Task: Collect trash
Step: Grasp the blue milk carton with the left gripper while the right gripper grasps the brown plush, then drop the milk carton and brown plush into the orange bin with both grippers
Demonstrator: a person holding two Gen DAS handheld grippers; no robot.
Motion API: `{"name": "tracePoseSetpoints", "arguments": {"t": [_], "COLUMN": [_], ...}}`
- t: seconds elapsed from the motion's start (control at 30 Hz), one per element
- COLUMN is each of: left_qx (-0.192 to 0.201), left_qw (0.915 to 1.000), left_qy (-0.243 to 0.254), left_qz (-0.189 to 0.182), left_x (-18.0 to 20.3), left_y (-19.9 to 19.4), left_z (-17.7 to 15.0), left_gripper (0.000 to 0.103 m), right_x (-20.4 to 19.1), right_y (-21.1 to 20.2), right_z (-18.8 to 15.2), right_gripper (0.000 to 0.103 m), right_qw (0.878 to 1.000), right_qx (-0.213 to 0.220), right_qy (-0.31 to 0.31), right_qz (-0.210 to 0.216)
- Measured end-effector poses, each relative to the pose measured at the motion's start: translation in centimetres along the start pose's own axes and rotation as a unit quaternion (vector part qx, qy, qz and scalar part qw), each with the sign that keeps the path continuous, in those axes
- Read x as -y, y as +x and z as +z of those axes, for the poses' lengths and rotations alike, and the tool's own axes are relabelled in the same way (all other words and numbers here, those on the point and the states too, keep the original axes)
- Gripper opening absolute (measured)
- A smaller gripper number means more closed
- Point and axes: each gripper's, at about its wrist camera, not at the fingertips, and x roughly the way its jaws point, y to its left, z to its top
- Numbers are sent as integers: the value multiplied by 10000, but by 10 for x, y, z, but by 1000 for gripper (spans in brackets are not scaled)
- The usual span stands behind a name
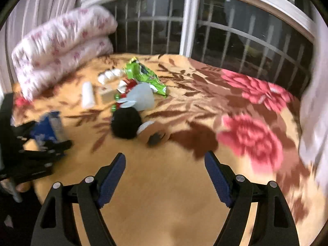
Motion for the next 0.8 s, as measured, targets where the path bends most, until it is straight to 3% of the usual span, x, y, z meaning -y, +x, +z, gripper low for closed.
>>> {"name": "tracePoseSetpoints", "arguments": {"t": [0.13, 0.23, 0.37, 0.4, 0.43, 0.47, 0.53, 0.6, 0.8], "left_qx": [-315, -206, -236, -250, -266, -276, -296, -331, -276], "left_qw": [9993, 9998, 9994, 9992, 9989, 9988, 9986, 9980, 9926], "left_qy": [-101, -17, -157, -209, -260, -283, -317, -390, -913], "left_qz": [-167, -69, -200, -244, -286, -306, -312, -358, -749], "left_x": [3, 7, 4, 3, 1, 1, 0, -3, -23], "left_y": [18, 19, 19, 19, 19, 20, 19, 20, 14], "left_z": [-4, -8, -7, -7, -6, -6, -5, -1, 6], "left_gripper": [55, 54, 54, 54, 54, 54, 54, 52, 52], "right_x": [-12, -23, -32, -34, -36, -37, -38, -39, -29], "right_y": [48, 77, 110, 119, 128, 133, 135, 129, 76], "right_z": [18, 28, 35, 35, 35, 35, 34, 32, 12], "right_gripper": [76, 74, 72, 65, 50, 46, 36, 31, 30], "right_qw": [9960, 9907, 9859, 9846, 9835, 9833, 9853, 9871, 9962], "right_qx": [-417, -591, -809, -882, -974, -1027, -989, -937, -582], "right_qy": [-792, -1223, -1461, -1501, -1508, -1463, -1348, -1258, -578], "right_qz": [-38, -23, 110, 128, 238, 344, 347, 329, 302]}}
